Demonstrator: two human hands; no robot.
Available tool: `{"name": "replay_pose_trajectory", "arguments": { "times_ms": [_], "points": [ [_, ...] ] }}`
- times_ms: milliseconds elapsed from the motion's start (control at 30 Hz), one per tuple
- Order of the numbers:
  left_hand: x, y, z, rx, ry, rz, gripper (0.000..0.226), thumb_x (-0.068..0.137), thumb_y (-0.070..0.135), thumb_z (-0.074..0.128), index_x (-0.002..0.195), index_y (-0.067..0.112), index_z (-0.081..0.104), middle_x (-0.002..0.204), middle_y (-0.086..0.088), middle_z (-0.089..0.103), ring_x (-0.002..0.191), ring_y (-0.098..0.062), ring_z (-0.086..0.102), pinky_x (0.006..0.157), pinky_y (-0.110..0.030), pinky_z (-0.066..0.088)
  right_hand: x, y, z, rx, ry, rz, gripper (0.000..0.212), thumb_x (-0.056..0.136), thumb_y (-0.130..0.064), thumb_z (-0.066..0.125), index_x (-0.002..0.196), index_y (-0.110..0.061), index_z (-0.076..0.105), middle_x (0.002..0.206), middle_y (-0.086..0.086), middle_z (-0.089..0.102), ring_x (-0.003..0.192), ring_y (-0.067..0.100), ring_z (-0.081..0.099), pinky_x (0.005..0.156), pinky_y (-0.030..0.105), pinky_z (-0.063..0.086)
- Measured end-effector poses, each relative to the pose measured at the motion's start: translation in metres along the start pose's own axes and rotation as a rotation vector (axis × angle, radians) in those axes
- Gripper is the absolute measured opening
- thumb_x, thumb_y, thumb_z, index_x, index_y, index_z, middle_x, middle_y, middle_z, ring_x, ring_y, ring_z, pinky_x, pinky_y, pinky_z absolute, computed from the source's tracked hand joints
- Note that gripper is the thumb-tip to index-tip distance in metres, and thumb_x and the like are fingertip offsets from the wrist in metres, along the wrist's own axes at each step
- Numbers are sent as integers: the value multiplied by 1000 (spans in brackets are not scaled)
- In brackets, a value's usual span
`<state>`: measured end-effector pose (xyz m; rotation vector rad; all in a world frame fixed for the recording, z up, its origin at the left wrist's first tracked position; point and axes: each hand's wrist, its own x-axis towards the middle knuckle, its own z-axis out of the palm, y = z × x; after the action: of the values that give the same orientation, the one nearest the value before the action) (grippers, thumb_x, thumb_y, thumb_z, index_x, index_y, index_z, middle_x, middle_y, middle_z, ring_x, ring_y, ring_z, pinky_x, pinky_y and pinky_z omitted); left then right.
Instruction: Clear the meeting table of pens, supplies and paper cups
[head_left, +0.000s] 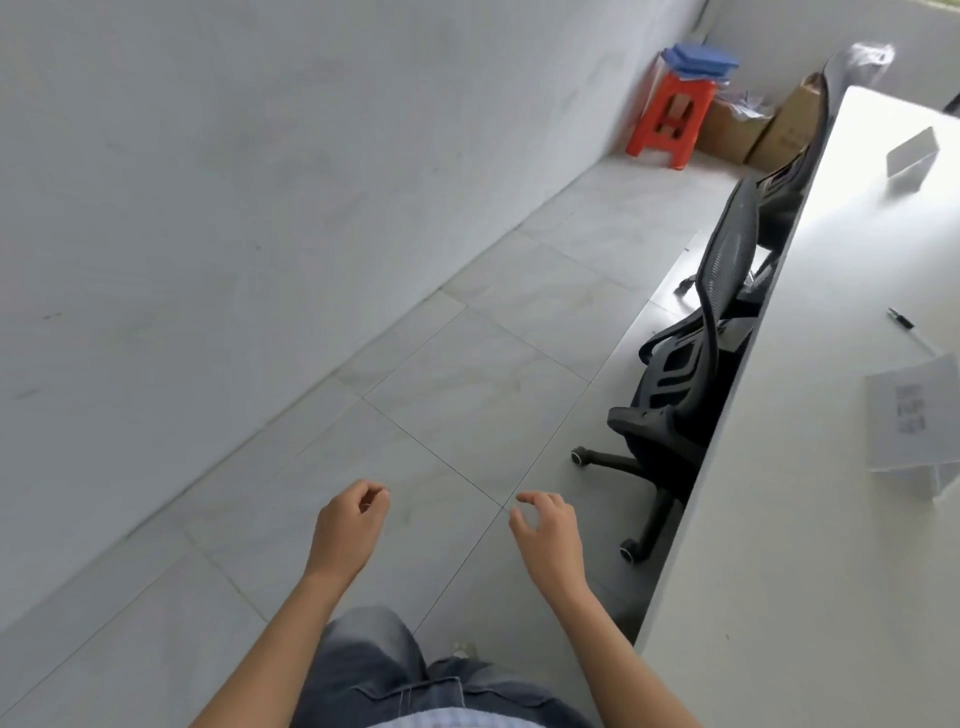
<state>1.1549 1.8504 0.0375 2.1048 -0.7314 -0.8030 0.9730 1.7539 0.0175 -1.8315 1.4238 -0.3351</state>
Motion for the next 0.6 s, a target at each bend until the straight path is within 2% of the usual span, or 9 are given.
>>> {"name": "replay_pose_trajectory", "arguments": {
  "times_ms": [67, 133, 367, 500, 600],
  "points": [
    [19, 3, 4, 18, -44, -15, 26, 91, 14, 49, 67, 26, 52, 74, 8, 58, 70, -8, 52, 63, -16, 39, 19, -3, 6, -7, -35, 7, 29, 93, -19, 47, 120, -10, 54, 125, 4, 53, 122, 15, 39, 90, 19, 32],
    [44, 5, 3, 26, -55, -35, 27, 90, 13, 50, 67, 26, 52, 73, 8, 58, 71, -10, 52, 63, -16, 39, 43, -8, 11, -22, -44, 13, 29, 93, -19, 47, 120, -10, 54, 126, 4, 53, 122, 15, 39, 90, 18, 31],
    [188, 31, -21, 17, -50, -11, 22, 90, 12, 49, 70, 17, 56, 76, -9, 60, 75, -22, 52, 60, -24, 38, 161, -58, 29, -36, 32, 55, 31, 94, -21, 46, 122, -11, 52, 128, 4, 52, 124, 17, 37, 95, 21, 31],
    [279, 68, -46, -23, -50, 57, 15, 91, 13, 48, 90, 7, 62, 80, -5, 59, 83, -24, 54, 72, -31, 39, 221, -95, 36, -52, 91, 111, 31, 93, -22, 47, 122, -11, 53, 126, 5, 53, 122, 18, 39, 96, 22, 31],
    [339, 97, -58, -52, -60, 105, 15, 91, 13, 48, 93, 6, 61, 84, -7, 61, 85, -24, 55, 74, -31, 38, 256, -121, 35, -37, 156, 157, 31, 93, -22, 47, 121, -12, 53, 126, 4, 53, 122, 16, 39, 97, 21, 32]
  ]
}}
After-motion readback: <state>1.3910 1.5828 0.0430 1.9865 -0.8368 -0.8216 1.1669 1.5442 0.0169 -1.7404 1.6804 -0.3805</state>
